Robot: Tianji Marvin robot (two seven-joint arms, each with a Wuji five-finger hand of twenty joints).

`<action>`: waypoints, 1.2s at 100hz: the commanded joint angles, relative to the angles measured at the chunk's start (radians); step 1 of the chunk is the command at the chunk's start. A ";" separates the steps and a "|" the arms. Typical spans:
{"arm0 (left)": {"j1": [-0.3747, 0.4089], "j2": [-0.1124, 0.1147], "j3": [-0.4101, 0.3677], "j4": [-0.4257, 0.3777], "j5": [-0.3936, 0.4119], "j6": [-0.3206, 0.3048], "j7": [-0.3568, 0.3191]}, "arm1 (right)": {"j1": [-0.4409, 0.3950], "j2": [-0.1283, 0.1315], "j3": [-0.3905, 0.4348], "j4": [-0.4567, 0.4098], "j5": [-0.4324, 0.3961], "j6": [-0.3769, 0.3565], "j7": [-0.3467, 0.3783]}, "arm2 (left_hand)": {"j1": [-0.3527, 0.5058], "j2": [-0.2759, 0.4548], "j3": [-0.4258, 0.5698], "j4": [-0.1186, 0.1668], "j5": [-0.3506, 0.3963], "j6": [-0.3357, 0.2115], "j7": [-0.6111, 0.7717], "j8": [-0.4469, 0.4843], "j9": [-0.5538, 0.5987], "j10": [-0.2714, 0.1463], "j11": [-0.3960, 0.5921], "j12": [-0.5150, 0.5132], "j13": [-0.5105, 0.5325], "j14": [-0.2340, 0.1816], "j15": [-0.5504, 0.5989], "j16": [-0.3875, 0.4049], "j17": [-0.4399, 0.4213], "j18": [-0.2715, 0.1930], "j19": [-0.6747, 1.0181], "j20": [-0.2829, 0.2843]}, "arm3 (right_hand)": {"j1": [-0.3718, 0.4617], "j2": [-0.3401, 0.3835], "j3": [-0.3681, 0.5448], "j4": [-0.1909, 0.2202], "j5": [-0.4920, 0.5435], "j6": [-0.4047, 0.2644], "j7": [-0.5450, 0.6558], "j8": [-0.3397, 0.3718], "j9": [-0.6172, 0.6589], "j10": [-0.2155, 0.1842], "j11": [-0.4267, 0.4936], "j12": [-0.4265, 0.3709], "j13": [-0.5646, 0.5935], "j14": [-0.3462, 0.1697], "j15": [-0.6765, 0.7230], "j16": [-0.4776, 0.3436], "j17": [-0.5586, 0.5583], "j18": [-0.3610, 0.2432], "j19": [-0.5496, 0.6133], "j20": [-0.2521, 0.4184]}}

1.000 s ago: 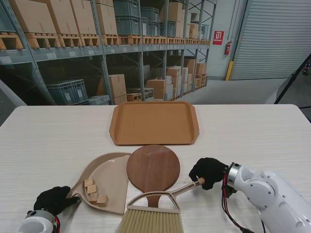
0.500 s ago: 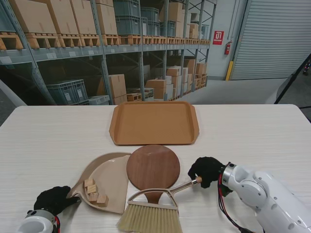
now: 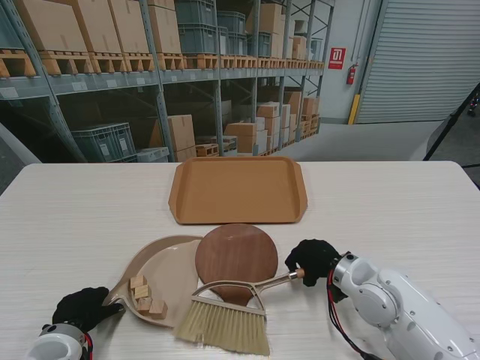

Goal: Sweep wood blocks off a wooden cutting board into a dustpan and pour them into a container

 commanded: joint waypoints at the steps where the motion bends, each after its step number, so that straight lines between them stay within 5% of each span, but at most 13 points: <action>1: 0.003 -0.001 0.003 -0.001 0.002 -0.001 -0.019 | -0.010 -0.014 -0.011 -0.006 0.003 0.013 0.005 | 0.128 0.139 0.061 0.005 0.018 -0.046 0.038 0.009 -0.033 -0.271 1.534 -0.012 -0.011 -0.202 0.009 0.005 -0.021 -0.037 0.025 0.024 | 0.099 0.015 0.495 -0.142 0.154 -0.079 0.095 -0.018 0.077 -0.025 0.023 0.013 0.036 -0.087 0.054 0.002 0.044 -0.015 0.101 -0.016; 47: 0.002 -0.001 0.003 0.000 0.002 -0.002 -0.020 | 0.006 -0.042 -0.087 0.018 0.060 0.114 -0.097 | 0.129 0.138 0.062 0.005 0.019 -0.047 0.038 0.008 -0.033 -0.271 1.533 -0.012 -0.011 -0.202 0.009 0.005 -0.021 -0.036 0.025 0.024 | 0.101 0.022 0.497 -0.202 0.150 -0.071 0.060 -0.034 0.077 -0.022 -0.012 -0.010 0.037 -0.073 0.023 -0.016 0.043 0.010 0.081 -0.028; 97: 0.000 -0.001 0.003 0.002 -0.001 -0.006 -0.019 | 0.053 -0.070 -0.176 0.084 0.127 0.107 -0.193 | 0.129 0.138 0.062 0.005 0.018 -0.046 0.039 0.008 -0.034 -0.271 1.534 -0.012 -0.011 -0.203 0.009 0.006 -0.021 -0.036 0.025 0.024 | 0.084 0.099 0.497 -0.430 0.128 -0.087 -0.083 -0.071 0.077 -0.044 -0.188 -0.037 0.045 -0.062 -0.134 -0.074 -0.015 0.025 -0.004 -0.070; 120: 0.001 -0.001 0.002 0.002 -0.001 -0.006 -0.018 | 0.028 -0.081 -0.145 0.059 0.170 0.165 -0.201 | 0.130 0.138 0.062 0.005 0.019 -0.045 0.039 0.008 -0.034 -0.270 1.534 -0.012 -0.011 -0.202 0.009 0.006 -0.021 -0.036 0.025 0.024 | 0.082 0.098 0.497 -0.442 0.127 -0.095 -0.084 -0.064 0.079 -0.051 -0.192 -0.025 0.047 -0.072 -0.137 -0.070 -0.008 0.020 -0.011 -0.067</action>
